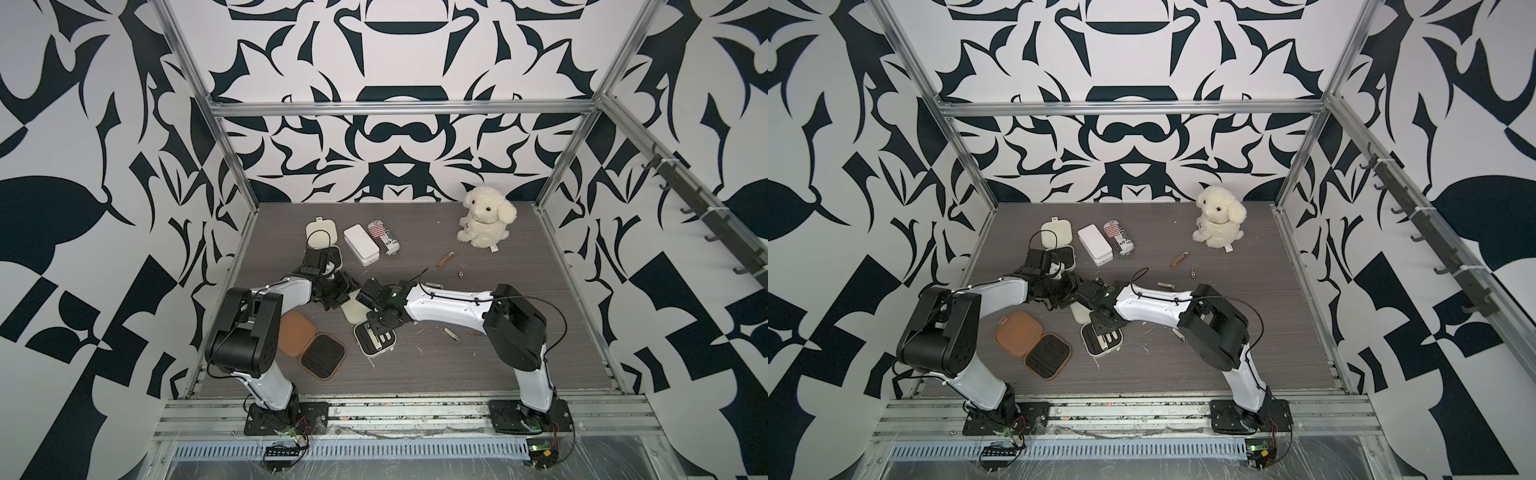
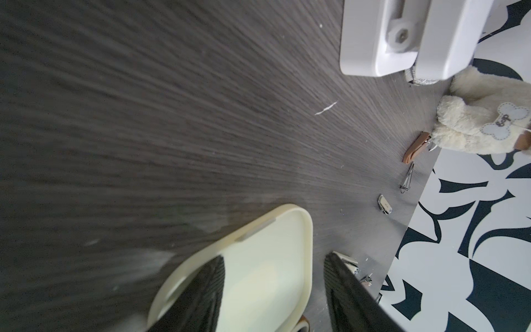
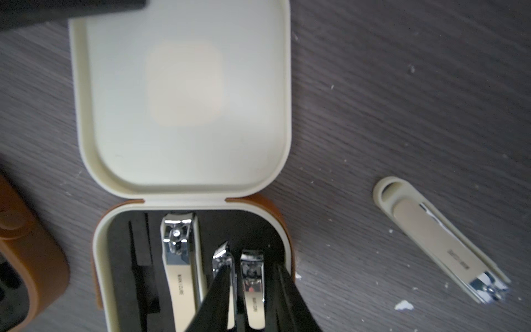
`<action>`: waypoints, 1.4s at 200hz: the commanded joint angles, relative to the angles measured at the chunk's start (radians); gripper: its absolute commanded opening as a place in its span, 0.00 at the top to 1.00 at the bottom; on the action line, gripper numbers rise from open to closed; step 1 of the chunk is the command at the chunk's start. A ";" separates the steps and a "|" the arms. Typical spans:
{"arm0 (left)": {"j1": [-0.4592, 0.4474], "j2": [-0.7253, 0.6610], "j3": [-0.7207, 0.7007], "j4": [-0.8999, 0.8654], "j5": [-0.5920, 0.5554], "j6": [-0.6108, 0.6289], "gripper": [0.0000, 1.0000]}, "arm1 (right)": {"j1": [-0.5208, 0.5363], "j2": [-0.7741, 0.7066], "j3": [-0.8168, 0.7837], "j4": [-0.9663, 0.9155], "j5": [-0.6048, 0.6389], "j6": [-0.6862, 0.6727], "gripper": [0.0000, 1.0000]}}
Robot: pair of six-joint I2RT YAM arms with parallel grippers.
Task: Organize nail clipper sets
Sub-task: Place the nail clipper in the storage box.
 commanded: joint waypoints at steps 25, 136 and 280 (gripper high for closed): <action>0.002 0.033 -0.036 -0.061 -0.034 0.010 0.40 | -0.009 -0.010 0.054 -0.017 0.022 0.002 0.68; 0.003 0.034 -0.031 -0.068 -0.037 0.011 0.40 | -0.010 0.021 0.041 0.004 -0.019 0.004 0.88; 0.003 -0.006 0.029 -0.119 -0.016 0.041 0.37 | -0.013 0.004 -0.001 0.034 -0.015 0.022 0.89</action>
